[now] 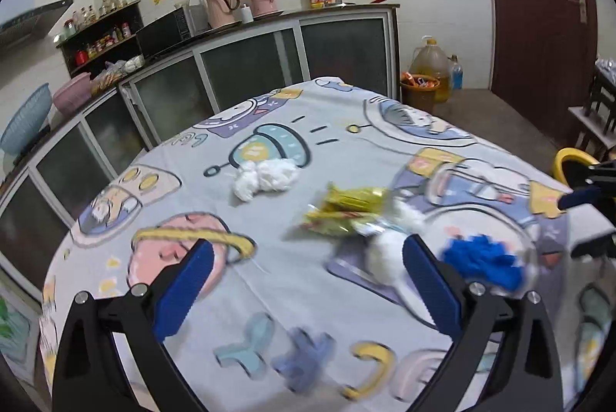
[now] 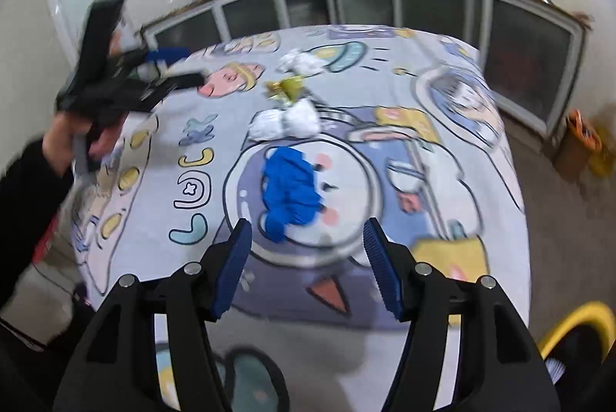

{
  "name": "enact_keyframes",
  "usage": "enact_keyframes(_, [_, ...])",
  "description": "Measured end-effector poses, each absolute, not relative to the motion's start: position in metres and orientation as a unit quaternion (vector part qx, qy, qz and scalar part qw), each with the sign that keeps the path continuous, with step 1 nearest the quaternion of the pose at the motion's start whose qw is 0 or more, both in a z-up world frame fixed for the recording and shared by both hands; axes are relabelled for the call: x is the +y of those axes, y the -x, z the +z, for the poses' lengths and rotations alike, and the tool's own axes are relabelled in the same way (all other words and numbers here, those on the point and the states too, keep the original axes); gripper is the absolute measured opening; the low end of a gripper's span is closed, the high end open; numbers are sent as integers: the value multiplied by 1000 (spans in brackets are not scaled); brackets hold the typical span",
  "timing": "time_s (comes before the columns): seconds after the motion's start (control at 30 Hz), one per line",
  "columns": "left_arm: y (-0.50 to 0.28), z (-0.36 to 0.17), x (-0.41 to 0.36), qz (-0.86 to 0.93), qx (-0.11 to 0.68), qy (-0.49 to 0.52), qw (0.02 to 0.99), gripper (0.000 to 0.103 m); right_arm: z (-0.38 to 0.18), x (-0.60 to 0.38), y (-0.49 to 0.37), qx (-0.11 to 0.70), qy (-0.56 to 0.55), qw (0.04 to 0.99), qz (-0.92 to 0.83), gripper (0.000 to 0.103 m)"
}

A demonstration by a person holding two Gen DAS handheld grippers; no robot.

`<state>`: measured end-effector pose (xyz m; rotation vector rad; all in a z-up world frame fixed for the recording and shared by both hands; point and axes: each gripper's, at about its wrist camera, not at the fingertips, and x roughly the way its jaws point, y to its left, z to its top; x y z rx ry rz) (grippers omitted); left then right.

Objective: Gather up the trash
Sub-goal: 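Grasp the white tissue bundle with the left tool while the right tool grasps the blue glove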

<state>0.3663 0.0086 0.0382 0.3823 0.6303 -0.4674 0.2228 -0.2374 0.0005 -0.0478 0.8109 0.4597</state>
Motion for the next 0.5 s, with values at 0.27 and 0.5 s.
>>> enact_keyframes(0.27, [-449, 28, -21, -281, 301, -231, 882, 95, -15, -201, -260, 415, 52, 878, 231, 58])
enact_keyframes(0.5, [-516, -4, -40, -288, 345, -264, 853, 95, -30, -198, -289, 449, 35, 860, 238, 58])
